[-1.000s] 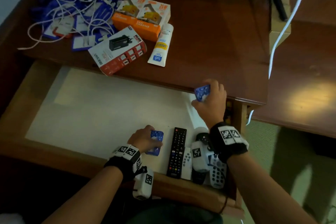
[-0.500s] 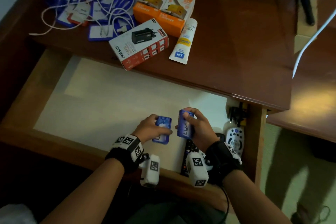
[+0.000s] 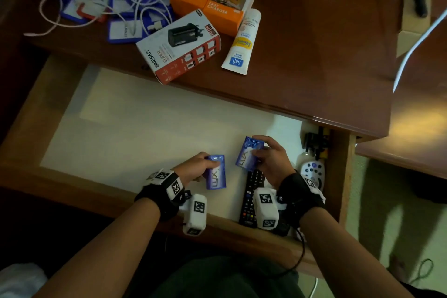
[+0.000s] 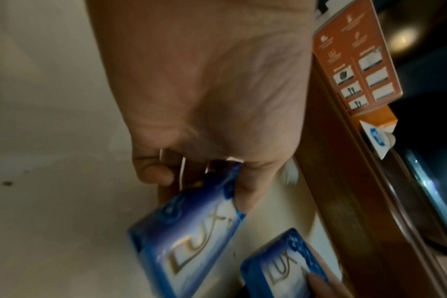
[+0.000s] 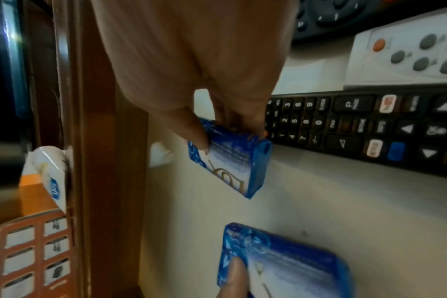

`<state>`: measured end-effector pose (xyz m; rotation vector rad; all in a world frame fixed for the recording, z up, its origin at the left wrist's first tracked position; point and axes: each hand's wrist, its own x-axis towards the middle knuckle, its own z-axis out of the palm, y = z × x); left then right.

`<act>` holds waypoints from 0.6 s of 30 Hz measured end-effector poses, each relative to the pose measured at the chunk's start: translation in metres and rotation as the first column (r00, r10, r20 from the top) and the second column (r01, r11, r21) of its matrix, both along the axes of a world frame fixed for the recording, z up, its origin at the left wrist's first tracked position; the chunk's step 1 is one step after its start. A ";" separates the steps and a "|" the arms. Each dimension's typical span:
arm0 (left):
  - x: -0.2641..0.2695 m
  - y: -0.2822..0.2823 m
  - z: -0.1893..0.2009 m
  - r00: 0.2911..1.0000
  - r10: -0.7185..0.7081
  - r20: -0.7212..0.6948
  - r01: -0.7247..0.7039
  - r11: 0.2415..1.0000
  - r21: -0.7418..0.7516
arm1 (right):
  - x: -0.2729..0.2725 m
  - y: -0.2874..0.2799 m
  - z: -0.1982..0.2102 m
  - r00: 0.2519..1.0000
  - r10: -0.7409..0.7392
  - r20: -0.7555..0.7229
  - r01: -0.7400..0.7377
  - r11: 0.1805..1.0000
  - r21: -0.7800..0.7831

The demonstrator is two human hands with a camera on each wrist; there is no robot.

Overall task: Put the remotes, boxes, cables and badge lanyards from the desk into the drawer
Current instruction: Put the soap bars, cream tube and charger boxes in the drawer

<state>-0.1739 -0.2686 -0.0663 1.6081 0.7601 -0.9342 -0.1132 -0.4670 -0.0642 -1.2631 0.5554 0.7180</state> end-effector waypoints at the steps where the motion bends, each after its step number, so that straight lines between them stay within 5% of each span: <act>1: -0.001 -0.003 0.000 0.998 -0.058 -0.015 0.059 0.998 0.015 | 0.001 0.001 -0.003 1.000 0.002 0.015 -0.002 1.000 -0.031; 7: -0.004 -0.019 -0.006 0.964 -0.261 -0.043 0.264 0.959 0.098 | 0.007 0.004 -0.020 0.996 0.026 0.084 -0.016 0.993 -0.121; 13: -0.007 -0.033 -0.006 0.863 -0.504 -0.031 0.498 0.840 0.215 | 0.009 0.006 -0.027 0.989 0.076 0.131 -0.055 0.986 -0.155; 18: -0.021 -0.040 -0.005 0.840 -0.542 -0.030 0.514 0.777 0.364 | 0.008 0.004 -0.030 0.956 0.161 0.247 -0.096 0.963 -0.253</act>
